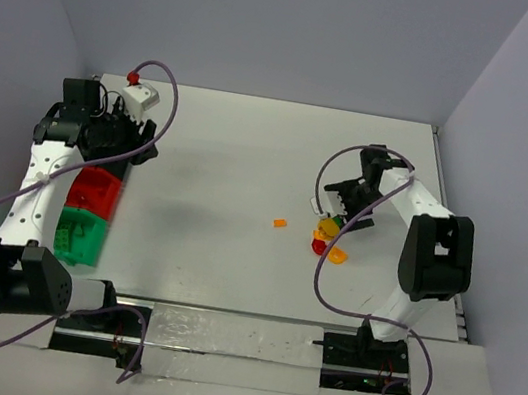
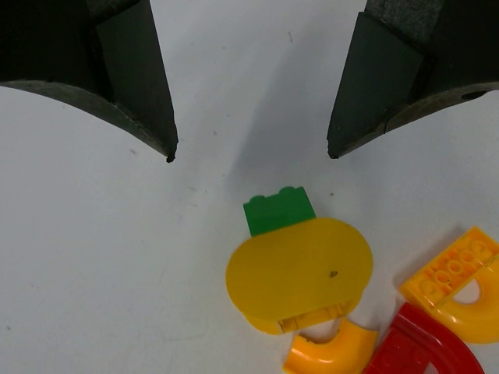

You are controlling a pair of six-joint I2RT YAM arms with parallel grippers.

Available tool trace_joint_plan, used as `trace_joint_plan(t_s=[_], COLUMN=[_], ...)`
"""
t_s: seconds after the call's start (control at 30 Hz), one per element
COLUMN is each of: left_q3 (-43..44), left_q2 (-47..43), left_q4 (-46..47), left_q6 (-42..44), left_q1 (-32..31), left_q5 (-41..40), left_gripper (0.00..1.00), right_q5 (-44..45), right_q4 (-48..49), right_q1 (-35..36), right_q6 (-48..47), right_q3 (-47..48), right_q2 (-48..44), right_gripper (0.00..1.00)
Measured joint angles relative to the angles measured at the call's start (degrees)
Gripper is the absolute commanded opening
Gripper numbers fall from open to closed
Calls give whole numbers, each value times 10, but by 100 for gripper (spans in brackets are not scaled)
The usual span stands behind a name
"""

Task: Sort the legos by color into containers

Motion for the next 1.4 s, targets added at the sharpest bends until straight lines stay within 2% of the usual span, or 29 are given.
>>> trace_joint_plan(t_s=[0.5, 0.77, 0.9, 1.07, 1.17, 1.23, 1.27, 1.4], left_q3=[-11, -12, -12, -12, -12, -12, -12, -12], left_q2=[0, 1, 6, 8, 8, 8, 8, 8], left_q4=[0, 1, 1, 1, 1, 1, 1, 1], left_q6=[-3, -3, -3, -3, -3, -4, -4, -11], left_q1=[0, 0, 0, 0, 0, 0, 0, 0], left_q5=[-26, -31, -34, -36, -36, -36, -36, -24], left_gripper=[68, 68, 68, 68, 67, 67, 67, 69], right_q5=[-5, -3, -4, -4, -4, -5, -5, -24], right_q4=[-11, -5, -1, 14, 17, 18, 19, 20], right_q1=[33, 35, 36, 39, 39, 39, 39, 44], right_q6=[-24, -25, -26, -25, -23, -17, -13, 26], right_q3=[-3, -33, -42, -48, -50, -50, -50, -48], right_q2=[34, 39, 40, 41, 41, 40, 40, 38], right_gripper=[67, 64, 52, 41, 24, 6, 1, 0])
